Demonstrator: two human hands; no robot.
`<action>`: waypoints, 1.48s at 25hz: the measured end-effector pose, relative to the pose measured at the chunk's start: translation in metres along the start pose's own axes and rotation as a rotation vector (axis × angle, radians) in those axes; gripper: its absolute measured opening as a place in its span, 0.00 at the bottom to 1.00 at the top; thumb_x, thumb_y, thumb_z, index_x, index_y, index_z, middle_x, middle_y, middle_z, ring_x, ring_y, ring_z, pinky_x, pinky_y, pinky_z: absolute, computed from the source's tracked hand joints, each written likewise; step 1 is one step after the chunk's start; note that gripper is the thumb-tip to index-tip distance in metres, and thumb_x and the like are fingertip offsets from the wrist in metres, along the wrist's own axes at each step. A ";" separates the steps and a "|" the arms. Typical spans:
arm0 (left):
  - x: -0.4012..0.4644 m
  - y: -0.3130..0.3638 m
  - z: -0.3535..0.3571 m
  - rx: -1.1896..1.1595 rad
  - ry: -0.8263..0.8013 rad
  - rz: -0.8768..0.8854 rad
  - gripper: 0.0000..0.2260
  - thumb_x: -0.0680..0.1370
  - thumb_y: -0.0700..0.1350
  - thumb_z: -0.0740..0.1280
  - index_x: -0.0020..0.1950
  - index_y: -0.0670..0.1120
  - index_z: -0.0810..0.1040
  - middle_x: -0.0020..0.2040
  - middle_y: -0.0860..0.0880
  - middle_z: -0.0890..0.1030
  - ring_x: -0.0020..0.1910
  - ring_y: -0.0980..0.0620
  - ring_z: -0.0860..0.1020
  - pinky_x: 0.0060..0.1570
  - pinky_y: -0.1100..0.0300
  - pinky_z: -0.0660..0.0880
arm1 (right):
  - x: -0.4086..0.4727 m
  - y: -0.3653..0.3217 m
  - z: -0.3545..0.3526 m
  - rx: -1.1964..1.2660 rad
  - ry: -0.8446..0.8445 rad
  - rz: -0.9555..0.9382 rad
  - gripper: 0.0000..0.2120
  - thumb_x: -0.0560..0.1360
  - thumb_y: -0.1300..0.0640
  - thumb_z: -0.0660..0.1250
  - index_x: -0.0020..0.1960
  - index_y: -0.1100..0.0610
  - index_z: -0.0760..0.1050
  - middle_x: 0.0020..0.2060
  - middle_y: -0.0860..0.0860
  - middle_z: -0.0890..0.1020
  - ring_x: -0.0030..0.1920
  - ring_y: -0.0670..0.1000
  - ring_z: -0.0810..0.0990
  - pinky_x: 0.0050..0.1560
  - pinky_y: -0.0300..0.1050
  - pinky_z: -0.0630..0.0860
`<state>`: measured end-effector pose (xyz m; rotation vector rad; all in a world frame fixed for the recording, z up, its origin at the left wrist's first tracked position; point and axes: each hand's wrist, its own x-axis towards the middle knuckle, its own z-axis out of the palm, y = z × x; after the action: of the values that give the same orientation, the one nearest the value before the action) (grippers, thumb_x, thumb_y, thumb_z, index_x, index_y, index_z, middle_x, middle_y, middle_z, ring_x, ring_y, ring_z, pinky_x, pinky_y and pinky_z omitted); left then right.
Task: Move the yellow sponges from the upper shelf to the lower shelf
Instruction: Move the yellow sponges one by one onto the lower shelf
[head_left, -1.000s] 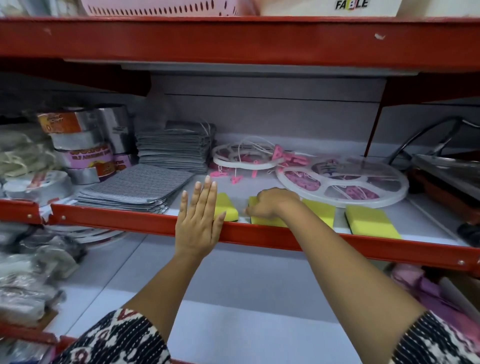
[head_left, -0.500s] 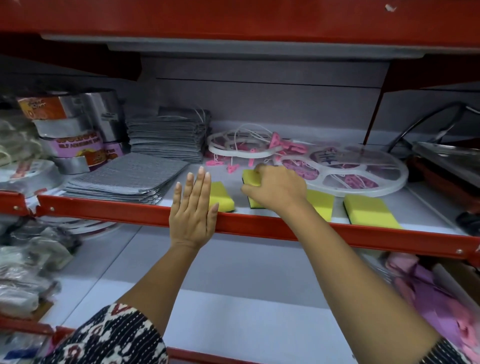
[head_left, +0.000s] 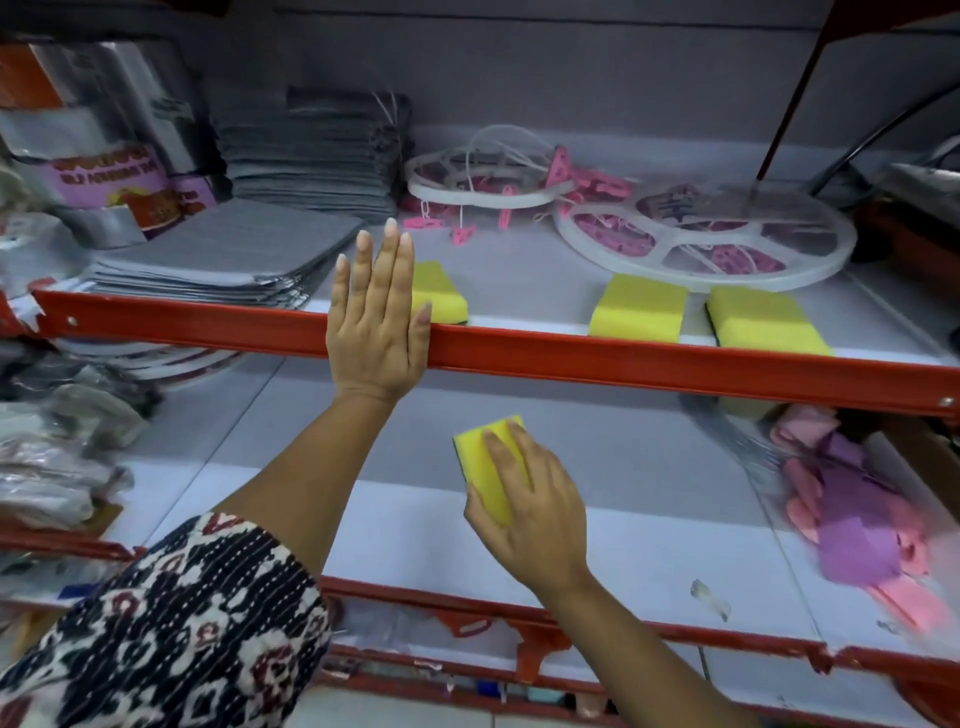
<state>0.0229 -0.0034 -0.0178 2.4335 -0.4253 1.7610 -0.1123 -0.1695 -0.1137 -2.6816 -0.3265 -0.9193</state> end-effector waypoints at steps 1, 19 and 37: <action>0.000 0.000 0.000 0.003 0.007 -0.002 0.25 0.82 0.51 0.44 0.74 0.38 0.61 0.73 0.41 0.66 0.76 0.50 0.48 0.75 0.52 0.49 | -0.009 0.002 0.014 -0.002 -0.085 0.059 0.25 0.72 0.45 0.65 0.65 0.54 0.73 0.64 0.56 0.77 0.53 0.58 0.79 0.49 0.50 0.80; -0.002 0.001 -0.001 -0.001 -0.021 -0.003 0.25 0.82 0.50 0.44 0.73 0.39 0.63 0.73 0.42 0.67 0.73 0.41 0.59 0.75 0.52 0.50 | -0.039 0.022 0.032 -0.113 -0.273 0.089 0.26 0.80 0.42 0.48 0.72 0.54 0.66 0.71 0.55 0.71 0.72 0.55 0.66 0.70 0.51 0.64; -0.001 0.000 -0.001 -0.033 0.009 -0.007 0.23 0.83 0.48 0.47 0.73 0.39 0.65 0.72 0.43 0.68 0.74 0.43 0.59 0.74 0.48 0.56 | 0.179 0.058 -0.134 -0.301 -0.483 0.532 0.34 0.73 0.31 0.56 0.66 0.56 0.70 0.64 0.58 0.73 0.63 0.62 0.72 0.52 0.52 0.72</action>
<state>0.0216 -0.0035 -0.0187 2.4009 -0.4409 1.7472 -0.0322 -0.2482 0.0885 -2.9982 0.4541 -0.1692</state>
